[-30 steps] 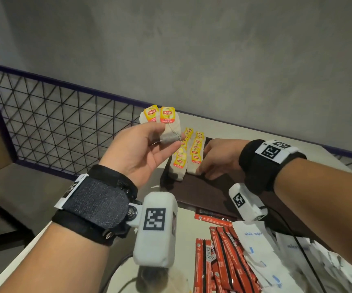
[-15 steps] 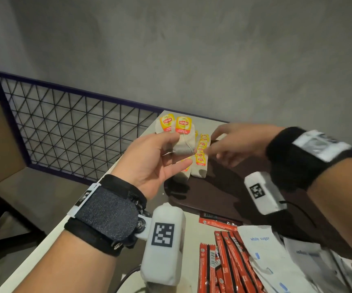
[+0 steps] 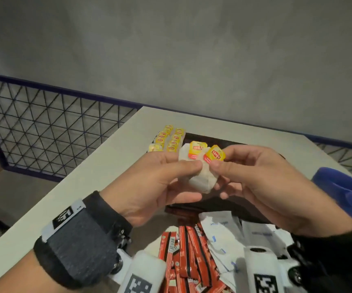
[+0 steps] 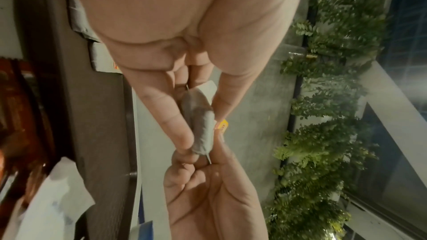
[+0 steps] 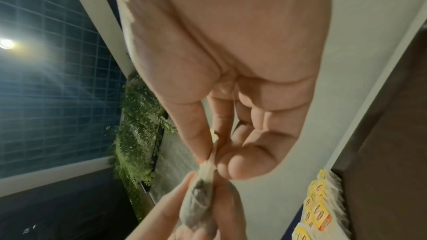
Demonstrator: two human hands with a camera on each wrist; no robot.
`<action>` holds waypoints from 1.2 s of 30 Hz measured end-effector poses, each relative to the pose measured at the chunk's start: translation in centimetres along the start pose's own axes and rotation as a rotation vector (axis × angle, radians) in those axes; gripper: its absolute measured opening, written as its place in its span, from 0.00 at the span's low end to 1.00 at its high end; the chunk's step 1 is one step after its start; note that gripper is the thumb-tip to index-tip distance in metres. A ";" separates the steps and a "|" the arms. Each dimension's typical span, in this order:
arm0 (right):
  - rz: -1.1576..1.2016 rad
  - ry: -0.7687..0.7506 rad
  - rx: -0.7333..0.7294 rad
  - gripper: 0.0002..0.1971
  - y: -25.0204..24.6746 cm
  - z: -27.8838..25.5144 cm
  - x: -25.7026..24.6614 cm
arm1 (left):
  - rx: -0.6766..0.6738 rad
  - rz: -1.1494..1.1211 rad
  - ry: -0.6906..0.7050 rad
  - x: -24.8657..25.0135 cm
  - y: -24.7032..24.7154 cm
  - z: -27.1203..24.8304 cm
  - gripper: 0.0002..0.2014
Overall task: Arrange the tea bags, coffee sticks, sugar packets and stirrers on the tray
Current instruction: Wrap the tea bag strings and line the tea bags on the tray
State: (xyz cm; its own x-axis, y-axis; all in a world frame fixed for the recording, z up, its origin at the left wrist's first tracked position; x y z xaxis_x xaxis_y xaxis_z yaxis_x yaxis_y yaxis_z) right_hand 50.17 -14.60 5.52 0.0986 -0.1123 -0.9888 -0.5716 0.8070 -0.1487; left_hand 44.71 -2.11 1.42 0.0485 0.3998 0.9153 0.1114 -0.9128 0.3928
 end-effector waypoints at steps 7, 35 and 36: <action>0.085 -0.006 0.090 0.07 -2.0 -0.9 0.9 | -0.093 0.013 -0.102 -1.3 1.7 -0.3 0.19; -0.014 0.041 -0.046 0.15 -0.3 -1.4 2.0 | 0.033 0.136 0.048 -1.2 0.9 0.0 0.13; -0.028 0.038 -0.038 0.16 -0.3 -1.4 2.0 | 0.033 0.141 0.051 -1.3 0.9 0.0 0.13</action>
State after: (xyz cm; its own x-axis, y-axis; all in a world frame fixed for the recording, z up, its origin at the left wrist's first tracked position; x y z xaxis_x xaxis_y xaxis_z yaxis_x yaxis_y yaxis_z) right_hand 49.39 -15.89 3.57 0.0846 -0.1566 -0.9840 -0.5997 0.7807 -0.1758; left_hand 44.78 -3.45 0.56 0.0159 0.2625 0.9648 0.1399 -0.9560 0.2578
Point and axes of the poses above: each hand's wrist, its own z-axis towards the middle knuckle, its own y-axis out of the palm, x = y × z, the point moved 9 cm from there along z, towards the middle knuckle, and after that the axes turned 4 degrees about x, right-handed, at the moved point
